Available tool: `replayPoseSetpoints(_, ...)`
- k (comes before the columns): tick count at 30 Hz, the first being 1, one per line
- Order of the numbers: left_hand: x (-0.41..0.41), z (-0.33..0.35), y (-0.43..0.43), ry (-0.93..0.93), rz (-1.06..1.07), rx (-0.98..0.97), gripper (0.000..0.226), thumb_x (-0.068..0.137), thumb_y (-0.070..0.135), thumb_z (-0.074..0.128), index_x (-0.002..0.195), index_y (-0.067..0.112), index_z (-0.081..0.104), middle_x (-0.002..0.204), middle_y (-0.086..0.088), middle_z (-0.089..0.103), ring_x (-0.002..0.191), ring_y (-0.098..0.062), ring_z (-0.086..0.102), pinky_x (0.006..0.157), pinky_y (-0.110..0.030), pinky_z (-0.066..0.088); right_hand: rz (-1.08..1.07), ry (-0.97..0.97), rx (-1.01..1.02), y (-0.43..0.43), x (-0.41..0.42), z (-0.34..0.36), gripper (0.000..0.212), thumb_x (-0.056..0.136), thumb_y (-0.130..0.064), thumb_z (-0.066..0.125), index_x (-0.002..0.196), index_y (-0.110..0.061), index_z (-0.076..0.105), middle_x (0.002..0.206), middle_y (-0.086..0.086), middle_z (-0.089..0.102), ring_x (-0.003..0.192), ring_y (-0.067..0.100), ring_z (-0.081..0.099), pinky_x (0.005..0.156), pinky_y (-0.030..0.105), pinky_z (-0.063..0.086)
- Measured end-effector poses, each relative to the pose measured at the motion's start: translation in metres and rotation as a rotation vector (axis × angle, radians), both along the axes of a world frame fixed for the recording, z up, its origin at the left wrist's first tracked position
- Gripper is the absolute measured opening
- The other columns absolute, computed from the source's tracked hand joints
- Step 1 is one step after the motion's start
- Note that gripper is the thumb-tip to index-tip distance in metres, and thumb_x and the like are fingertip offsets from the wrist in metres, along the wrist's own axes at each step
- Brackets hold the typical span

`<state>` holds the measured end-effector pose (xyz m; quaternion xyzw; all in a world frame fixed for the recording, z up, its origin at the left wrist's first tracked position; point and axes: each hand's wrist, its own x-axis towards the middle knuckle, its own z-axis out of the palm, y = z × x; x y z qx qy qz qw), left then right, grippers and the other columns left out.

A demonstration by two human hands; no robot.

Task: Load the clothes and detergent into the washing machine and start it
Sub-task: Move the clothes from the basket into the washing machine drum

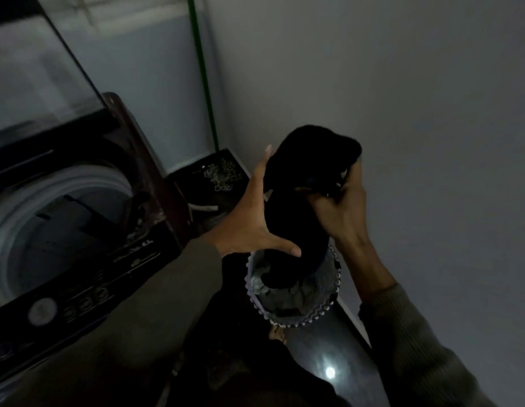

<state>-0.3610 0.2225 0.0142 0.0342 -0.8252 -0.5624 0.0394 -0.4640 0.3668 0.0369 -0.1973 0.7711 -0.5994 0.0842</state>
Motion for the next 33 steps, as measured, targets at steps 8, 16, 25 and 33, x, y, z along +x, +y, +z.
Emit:
replayPoseSetpoints(8, 0.007, 0.057, -0.024, 0.326, 0.253, 0.055, 0.127, 0.062, 0.003, 0.092, 0.149, 0.012, 0.000, 0.142, 0.012, 0.039, 0.133, -0.007, 0.046, 0.107, -0.022, 0.041, 0.202, -0.111, -0.212, -0.040, 0.040, 0.107, 0.070, 0.076, -0.009, 0.081, 0.113, -0.057, 0.046, 0.107, -0.018, 0.067, 0.093, -0.003, 0.068, 0.073, 0.019, 0.057)
replayPoseSetpoints(16, 0.029, 0.109, -0.072, 0.234, 0.521, 0.470, 0.089, 0.073, -0.014, 0.064, 0.148, 0.017, 0.027, 0.137, -0.010, 0.050, 0.127, -0.024, 0.051, 0.110, -0.050, 0.042, 0.485, -0.159, -0.369, -0.046, 0.065, 0.122, 0.081, 0.079, -0.044, 0.076, 0.148, -0.029, 0.036, 0.146, 0.005, 0.050, 0.134, 0.021, 0.048, 0.106, 0.046, 0.044)
replayPoseSetpoints(25, 0.044, 0.178, -0.110, 0.275, 0.421, 0.925, 0.058, 0.094, 0.040, 0.058, 0.146, 0.019, 0.044, 0.139, -0.010, 0.056, 0.122, -0.026, 0.058, 0.092, -0.039, 0.056, 0.364, -0.136, 0.256, -0.088, 0.090, -0.026, 0.110, 0.042, -0.052, 0.097, 0.138, -0.027, 0.048, 0.135, -0.016, 0.055, 0.123, 0.000, 0.053, 0.097, 0.021, 0.050)
replayPoseSetpoints(33, 0.090, 0.212, -0.166, 0.465, 0.548, 0.808, 0.076, 0.058, 0.033, 0.075, 0.126, 0.005, 0.055, 0.111, -0.011, 0.064, 0.096, -0.022, 0.065, 0.077, -0.035, 0.057, -0.127, -0.578, 0.074, -0.165, 0.092, -0.028, 0.033, 0.098, -0.009, 0.043, 0.129, -0.001, 0.053, 0.121, 0.019, 0.059, 0.110, 0.038, 0.059, 0.088, 0.047, 0.054)
